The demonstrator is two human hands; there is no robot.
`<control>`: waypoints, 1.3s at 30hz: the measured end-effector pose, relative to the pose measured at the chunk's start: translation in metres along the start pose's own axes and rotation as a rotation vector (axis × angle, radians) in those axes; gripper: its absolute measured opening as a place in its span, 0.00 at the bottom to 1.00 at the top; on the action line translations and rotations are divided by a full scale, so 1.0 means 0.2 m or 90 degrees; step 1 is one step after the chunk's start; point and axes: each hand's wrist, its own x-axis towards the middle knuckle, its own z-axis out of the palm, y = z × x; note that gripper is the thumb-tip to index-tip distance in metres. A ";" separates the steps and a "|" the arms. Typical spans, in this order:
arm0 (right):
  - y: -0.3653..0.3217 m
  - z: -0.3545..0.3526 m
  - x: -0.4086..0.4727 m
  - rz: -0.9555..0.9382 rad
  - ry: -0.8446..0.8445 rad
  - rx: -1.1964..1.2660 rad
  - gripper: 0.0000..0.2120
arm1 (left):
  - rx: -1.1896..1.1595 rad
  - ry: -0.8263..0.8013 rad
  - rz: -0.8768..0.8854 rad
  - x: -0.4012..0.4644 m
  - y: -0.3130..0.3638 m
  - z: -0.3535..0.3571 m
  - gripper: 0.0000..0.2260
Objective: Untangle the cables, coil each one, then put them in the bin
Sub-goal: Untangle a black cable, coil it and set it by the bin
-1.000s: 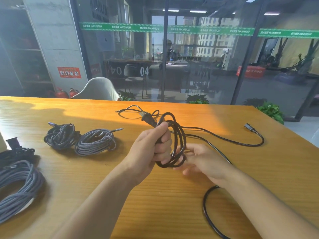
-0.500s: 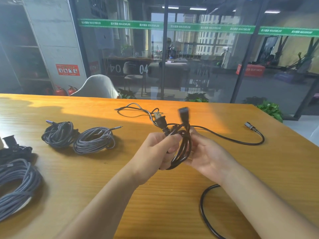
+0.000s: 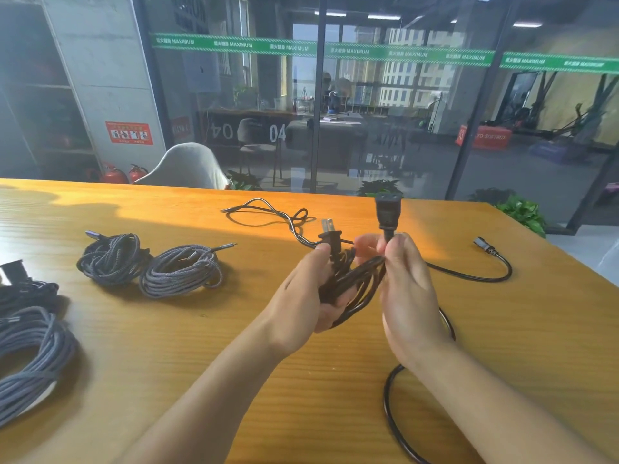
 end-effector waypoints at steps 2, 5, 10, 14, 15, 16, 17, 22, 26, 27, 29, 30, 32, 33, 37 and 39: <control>-0.01 0.00 -0.01 0.004 0.006 -0.010 0.21 | 0.006 -0.010 0.010 0.00 0.00 0.02 0.25; -0.02 0.01 -0.02 0.026 0.012 0.009 0.21 | 0.021 -0.028 0.001 0.00 0.02 0.04 0.24; 0.00 0.01 -0.01 -0.027 0.040 -0.049 0.20 | 0.036 0.011 -0.036 -0.01 0.05 0.07 0.30; 0.01 0.04 -0.02 -0.074 0.082 -0.074 0.22 | 0.071 0.110 0.007 0.02 0.04 0.10 0.30; 0.01 0.05 -0.02 -0.076 0.092 -0.081 0.22 | 0.076 0.134 0.016 0.03 0.03 0.11 0.31; 0.01 0.05 -0.02 -0.076 0.099 -0.081 0.22 | 0.072 0.159 0.021 0.03 0.02 0.11 0.30; 0.00 0.05 -0.03 -0.076 0.101 -0.077 0.22 | 0.060 0.181 0.025 0.03 0.01 0.12 0.27; -0.01 0.05 -0.04 -0.069 0.074 -0.031 0.20 | 0.053 0.228 0.061 0.04 0.00 0.12 0.16; -0.03 0.05 -0.05 -0.074 0.024 -0.037 0.15 | 0.057 0.191 0.067 0.04 0.01 0.09 0.17; -0.04 0.05 -0.05 -0.065 0.026 -0.034 0.13 | 0.047 0.190 0.070 0.04 0.01 0.08 0.17; -0.06 0.04 -0.04 -0.046 0.031 -0.039 0.11 | 0.043 0.189 0.076 0.03 0.01 0.08 0.17; -0.07 0.03 -0.03 -0.043 0.032 -0.047 0.09 | 0.051 0.185 0.077 0.03 0.01 0.09 0.17; -0.08 0.02 -0.02 -0.038 0.032 -0.059 0.08 | 0.077 0.173 0.068 0.03 0.00 0.10 0.19; -0.08 0.01 -0.02 -0.035 0.034 -0.067 0.09 | 0.087 0.169 0.062 0.03 0.00 0.10 0.20; -0.06 0.01 -0.02 -0.031 0.063 -0.091 0.13 | 0.113 0.221 0.095 0.05 -0.05 0.11 0.20; -0.06 0.02 -0.01 -0.016 0.076 -0.084 0.13 | 0.123 0.239 0.140 0.05 -0.05 0.13 0.17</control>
